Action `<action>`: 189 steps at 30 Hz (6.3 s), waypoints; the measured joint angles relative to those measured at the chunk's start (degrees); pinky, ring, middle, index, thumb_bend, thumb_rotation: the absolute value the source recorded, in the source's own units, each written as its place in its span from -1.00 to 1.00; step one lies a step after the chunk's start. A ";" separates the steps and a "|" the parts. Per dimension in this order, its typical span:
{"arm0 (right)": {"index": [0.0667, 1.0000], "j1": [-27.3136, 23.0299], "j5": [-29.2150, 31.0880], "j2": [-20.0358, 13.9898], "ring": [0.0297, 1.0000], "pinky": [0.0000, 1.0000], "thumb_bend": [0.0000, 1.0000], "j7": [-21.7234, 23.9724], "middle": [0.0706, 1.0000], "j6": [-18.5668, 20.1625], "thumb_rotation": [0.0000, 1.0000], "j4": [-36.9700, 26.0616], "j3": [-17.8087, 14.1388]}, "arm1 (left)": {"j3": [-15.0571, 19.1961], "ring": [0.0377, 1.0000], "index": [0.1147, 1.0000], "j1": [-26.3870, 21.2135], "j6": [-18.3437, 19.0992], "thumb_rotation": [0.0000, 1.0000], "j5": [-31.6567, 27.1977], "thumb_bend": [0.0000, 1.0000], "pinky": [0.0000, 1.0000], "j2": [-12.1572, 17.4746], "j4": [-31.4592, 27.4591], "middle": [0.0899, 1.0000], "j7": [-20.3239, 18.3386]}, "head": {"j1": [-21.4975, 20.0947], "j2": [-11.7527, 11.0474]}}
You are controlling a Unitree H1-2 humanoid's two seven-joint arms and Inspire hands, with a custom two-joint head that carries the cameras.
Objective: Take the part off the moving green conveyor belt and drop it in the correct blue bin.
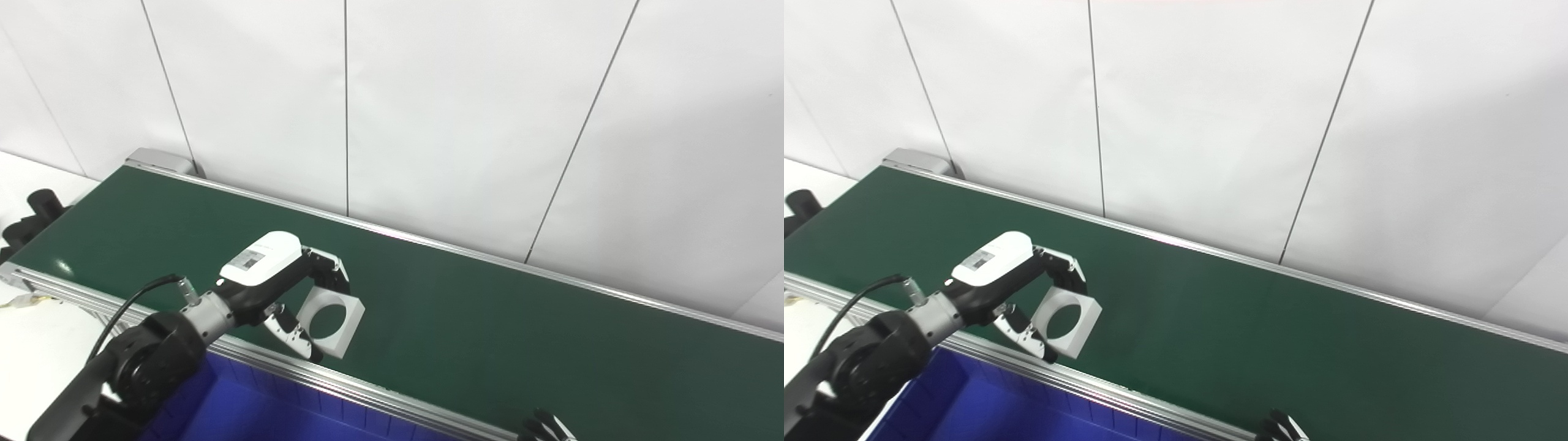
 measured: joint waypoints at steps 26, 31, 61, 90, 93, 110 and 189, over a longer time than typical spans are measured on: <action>0.71 1.04 3.78 -1.57 0.51 0.35 0.38 0.67 0.61 2.06 0.60 -6.73 -0.94 | 6.54 0.05 -0.14 17.28 1.15 -1.00 2.16 0.04 0.22 -2.32 -7.24 -0.12 -0.86 | 0.09 12.12; 0.70 0.81 5.19 -2.18 0.48 0.32 0.38 1.30 0.60 4.05 0.54 -8.19 -1.53 | 6.04 0.04 -0.15 17.33 0.98 -1.00 2.84 0.04 0.22 -3.44 -7.21 -0.12 -0.86 | 1.23 13.98; 0.64 -0.64 9.91 -5.50 0.45 0.30 0.38 2.50 0.55 11.33 0.44 -13.40 -5.05 | -6.02 -0.04 -0.11 15.43 6.40 -1.00 13.80 0.04 0.26 -12.29 4.07 -0.18 -0.58 | 7.03 20.92; 0.64 -0.69 9.78 -5.31 0.44 0.28 0.34 2.51 0.55 12.20 0.46 -13.98 -5.12 | -10.49 -0.07 -0.10 14.78 6.35 -1.00 18.83 0.04 0.20 -13.37 16.06 -0.21 6.84 | 4.93 21.01; 0.64 -0.66 9.74 -5.23 0.44 0.28 0.34 2.51 0.55 12.20 0.46 -14.02 -5.07 | -10.77 -0.10 -0.11 14.48 6.35 -1.00 18.91 0.04 0.14 -13.37 16.47 -0.21 7.50 | 4.92 21.01; 0.65 -0.33 9.14 -4.81 0.45 0.29 0.30 2.49 0.56 12.19 0.43 -14.30 -4.90 | -10.74 0.68 0.92 14.71 7.17 -0.68 18.59 0.64 0.46 -12.49 15.47 0.84 7.02 | 3.25 20.04; 0.67 2.15 -2.84 4.11 0.42 0.25 0.34 -1.08 0.56 9.42 0.35 -10.14 1.42 | -9.33 0.47 0.57 5.98 -10.49 0.28 -44.20 0.99 0.43 -23.65 29.34 0.51 -6.40 | -35.33 14.07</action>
